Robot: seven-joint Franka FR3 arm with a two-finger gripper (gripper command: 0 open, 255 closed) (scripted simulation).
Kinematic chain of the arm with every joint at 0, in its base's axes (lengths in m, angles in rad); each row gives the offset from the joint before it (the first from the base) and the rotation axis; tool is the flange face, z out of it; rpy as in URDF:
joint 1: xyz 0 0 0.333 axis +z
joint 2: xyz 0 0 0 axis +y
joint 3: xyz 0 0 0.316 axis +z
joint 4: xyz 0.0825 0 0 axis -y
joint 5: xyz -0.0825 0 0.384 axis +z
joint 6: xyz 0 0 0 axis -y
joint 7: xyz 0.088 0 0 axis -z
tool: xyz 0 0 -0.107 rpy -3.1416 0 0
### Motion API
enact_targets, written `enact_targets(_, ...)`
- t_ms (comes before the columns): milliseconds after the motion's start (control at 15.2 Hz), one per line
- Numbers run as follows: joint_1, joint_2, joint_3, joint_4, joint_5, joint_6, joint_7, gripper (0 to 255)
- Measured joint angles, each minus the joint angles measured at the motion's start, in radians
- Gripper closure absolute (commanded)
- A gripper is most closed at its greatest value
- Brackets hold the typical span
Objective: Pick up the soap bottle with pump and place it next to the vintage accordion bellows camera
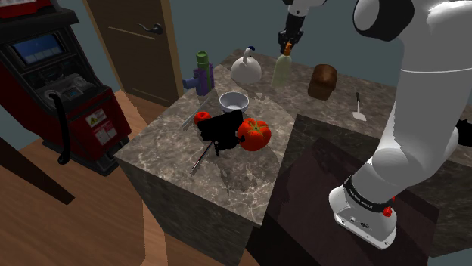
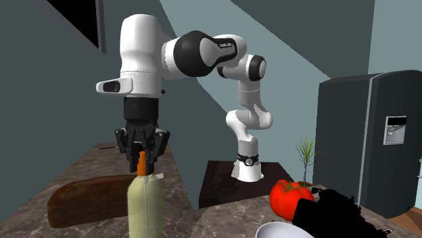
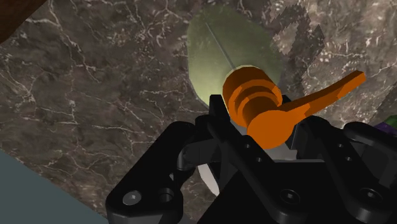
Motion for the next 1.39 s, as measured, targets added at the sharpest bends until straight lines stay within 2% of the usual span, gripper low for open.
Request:
enact_targets(792,-0.011,-0.005,-0.005,0.156,-0.008,-0.158,0.018,255)
enact_targets(1386,-0.044,0.034,-0.005,0.340,0.004,-0.304,0.020,255)
